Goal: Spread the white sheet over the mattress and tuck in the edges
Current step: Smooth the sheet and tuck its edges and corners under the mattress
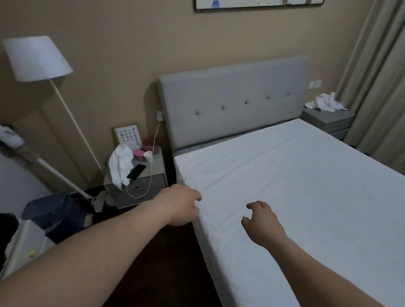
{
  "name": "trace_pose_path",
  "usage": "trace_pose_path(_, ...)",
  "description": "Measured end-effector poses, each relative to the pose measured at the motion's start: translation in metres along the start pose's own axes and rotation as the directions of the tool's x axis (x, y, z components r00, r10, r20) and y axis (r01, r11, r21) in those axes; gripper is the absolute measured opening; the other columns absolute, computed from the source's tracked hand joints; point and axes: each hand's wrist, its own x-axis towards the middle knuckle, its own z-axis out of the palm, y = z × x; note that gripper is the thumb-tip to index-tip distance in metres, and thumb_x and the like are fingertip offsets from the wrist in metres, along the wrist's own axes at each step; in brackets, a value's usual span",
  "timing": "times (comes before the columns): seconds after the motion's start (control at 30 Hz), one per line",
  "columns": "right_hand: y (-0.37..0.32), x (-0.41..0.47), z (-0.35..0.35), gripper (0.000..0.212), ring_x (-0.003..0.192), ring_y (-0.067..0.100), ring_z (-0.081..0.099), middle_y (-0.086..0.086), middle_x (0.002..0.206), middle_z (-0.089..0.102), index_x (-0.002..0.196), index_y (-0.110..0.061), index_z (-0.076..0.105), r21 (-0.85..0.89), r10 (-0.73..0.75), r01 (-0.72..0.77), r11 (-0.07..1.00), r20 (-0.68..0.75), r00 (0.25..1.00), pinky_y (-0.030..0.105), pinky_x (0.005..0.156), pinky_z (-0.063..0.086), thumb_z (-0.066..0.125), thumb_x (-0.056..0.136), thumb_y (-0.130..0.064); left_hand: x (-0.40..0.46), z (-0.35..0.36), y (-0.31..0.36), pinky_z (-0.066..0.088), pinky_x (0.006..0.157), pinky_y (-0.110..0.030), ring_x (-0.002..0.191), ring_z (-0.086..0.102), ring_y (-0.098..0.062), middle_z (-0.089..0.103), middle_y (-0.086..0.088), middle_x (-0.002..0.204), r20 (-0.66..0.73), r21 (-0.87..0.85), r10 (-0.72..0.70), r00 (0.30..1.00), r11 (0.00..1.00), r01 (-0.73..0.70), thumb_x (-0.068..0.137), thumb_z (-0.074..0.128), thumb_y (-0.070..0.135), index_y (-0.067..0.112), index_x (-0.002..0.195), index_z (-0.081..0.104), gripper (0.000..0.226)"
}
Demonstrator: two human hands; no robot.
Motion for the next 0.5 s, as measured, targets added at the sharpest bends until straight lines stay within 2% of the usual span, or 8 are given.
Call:
trace_pose_path(0.27, -0.136, 0.131, 0.021, 0.053, 0.127, 0.024, 0.057, 0.0, 0.161, 0.033, 0.149, -0.021, 0.046, 0.006, -0.104, 0.104, 0.995, 0.049, 0.993, 0.036, 0.102, 0.048, 0.052, 0.099, -0.037, 0.074, -0.049, -0.157, 0.048, 0.104, -0.044, 0.126, 0.053, -0.023, 0.055, 0.002, 0.139, 0.031, -0.008, -0.039, 0.999, 0.999, 0.039, 0.098, 0.052, 0.049, 0.033, 0.141, 0.056, 0.046)
trace_pose_path(0.37, -0.176, 0.176, 0.034, 0.052, 0.123, 0.021, 0.059, -0.002, 0.159, 0.035, 0.148, -0.022, 0.048, -0.013, -0.096, 0.096, 0.995, 0.032, 0.995, 0.035, 0.101, 0.048, 0.053, 0.098, -0.038, 0.113, -0.065, -0.213, 0.048, 0.104, -0.041, 0.122, 0.055, -0.02, 0.056, 0.005, 0.138, -0.004, -0.087, -0.033, 0.999, 0.996, 0.033, 0.098, 0.053, 0.047, 0.034, 0.139, 0.058, 0.043)
trace_pose_path(0.5, -0.228, 0.233, 0.068, 0.053, 0.128, 0.021, 0.056, -0.001, 0.16, 0.034, 0.148, -0.022, 0.048, -0.014, -0.029, 0.029, 0.999, -0.013, 0.999, 0.037, 0.104, 0.048, 0.054, 0.098, -0.038, 0.17, -0.065, -0.295, 0.05, 0.101, -0.043, 0.118, 0.056, -0.019, 0.058, 0.004, 0.133, -0.031, -0.118, 0.03, 0.999, 0.992, -0.033, 0.098, 0.053, 0.047, 0.033, 0.134, 0.06, 0.04)
